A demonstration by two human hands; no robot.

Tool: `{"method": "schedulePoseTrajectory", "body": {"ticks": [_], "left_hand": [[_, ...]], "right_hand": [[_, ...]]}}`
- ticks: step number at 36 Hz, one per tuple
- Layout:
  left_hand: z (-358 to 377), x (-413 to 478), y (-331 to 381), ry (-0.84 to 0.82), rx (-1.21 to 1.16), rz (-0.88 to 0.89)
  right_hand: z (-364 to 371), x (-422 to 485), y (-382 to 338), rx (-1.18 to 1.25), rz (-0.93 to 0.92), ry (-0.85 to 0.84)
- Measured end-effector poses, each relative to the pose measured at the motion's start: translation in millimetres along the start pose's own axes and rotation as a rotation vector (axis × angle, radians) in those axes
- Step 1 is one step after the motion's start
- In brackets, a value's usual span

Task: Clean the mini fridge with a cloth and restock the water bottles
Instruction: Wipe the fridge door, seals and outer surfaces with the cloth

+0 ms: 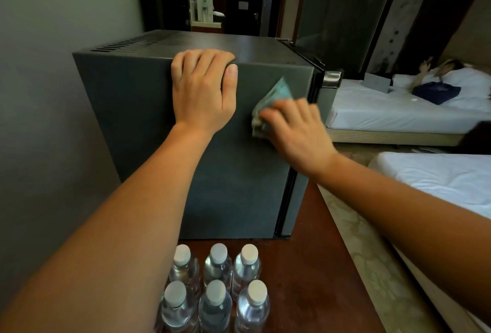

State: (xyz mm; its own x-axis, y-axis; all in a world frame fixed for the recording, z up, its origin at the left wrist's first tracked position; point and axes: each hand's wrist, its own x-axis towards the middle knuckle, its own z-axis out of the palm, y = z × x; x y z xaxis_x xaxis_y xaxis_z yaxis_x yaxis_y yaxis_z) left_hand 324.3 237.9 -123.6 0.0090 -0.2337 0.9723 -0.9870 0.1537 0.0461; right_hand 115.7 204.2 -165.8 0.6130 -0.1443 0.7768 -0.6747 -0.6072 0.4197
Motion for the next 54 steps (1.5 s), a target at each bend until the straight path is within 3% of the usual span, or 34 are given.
{"method": "schedulePoseTrajectory", "body": {"ticks": [3, 6, 9, 13, 15, 21, 24, 30, 32, 37, 41, 44, 48, 51, 54], "left_hand": [[-1.1, -0.1, -1.7, -0.010, -0.005, 0.008], [0.2, 0.9, -1.2, -0.003, -0.011, 0.015], [1.7, -0.2, -1.4, 0.013, -0.019, 0.016], [1.7, 0.0, -2.4, 0.013, -0.018, 0.023], [1.5, 0.3, -2.3, 0.006, -0.021, 0.024], [0.6, -1.0, -2.5, -0.022, -0.012, 0.015], [-1.6, -2.3, -4.0, -0.051, 0.002, 0.034], [-21.9, 4.9, -32.7, -0.190, 0.035, 0.227], [-32.3, 4.2, -51.4, -0.201, 0.050, 0.242], [-61.5, -15.7, -111.7, -0.202, 0.163, 0.125], [-69.4, -30.9, -140.2, -0.177, 0.165, -0.023], [-71.5, -51.7, -154.0, -0.198, 0.141, -0.088], [-69.5, -85.3, -162.1, -0.233, -0.031, -0.255], [-65.4, -107.6, -160.1, -0.300, -0.255, -0.428], [-61.9, -120.0, -162.4, -0.259, -0.346, -0.470]], "right_hand": [[-9.6, 34.0, 14.6, 0.018, 0.167, 0.148], [-8.9, 39.3, 13.3, 0.002, 0.187, 0.189], [4.3, 7.4, -6.1, 0.006, 0.045, 0.099], [18.7, -43.4, -23.5, -0.036, -0.270, -0.147], [17.5, -42.0, -19.3, -0.025, -0.290, -0.166], [-2.2, 46.9, -3.3, 0.014, 0.122, 0.157], [-2.3, 59.9, -13.8, 0.025, 0.213, 0.224], [9.5, 5.3, -46.2, 0.009, -0.156, -0.073], [8.6, 2.0, -48.0, 0.037, -0.145, -0.120], [7.0, 51.9, -58.2, 0.113, 0.143, 0.053], [14.4, 93.0, -100.1, 0.135, 0.175, 0.095], [27.7, 103.0, -142.0, 0.128, 0.085, 0.102], [48.8, 73.8, -177.2, 0.137, -0.168, -0.068], [56.6, 44.7, -169.7, 0.139, -0.297, -0.177], [56.1, 40.9, -145.8, 0.128, -0.324, -0.144]]}}
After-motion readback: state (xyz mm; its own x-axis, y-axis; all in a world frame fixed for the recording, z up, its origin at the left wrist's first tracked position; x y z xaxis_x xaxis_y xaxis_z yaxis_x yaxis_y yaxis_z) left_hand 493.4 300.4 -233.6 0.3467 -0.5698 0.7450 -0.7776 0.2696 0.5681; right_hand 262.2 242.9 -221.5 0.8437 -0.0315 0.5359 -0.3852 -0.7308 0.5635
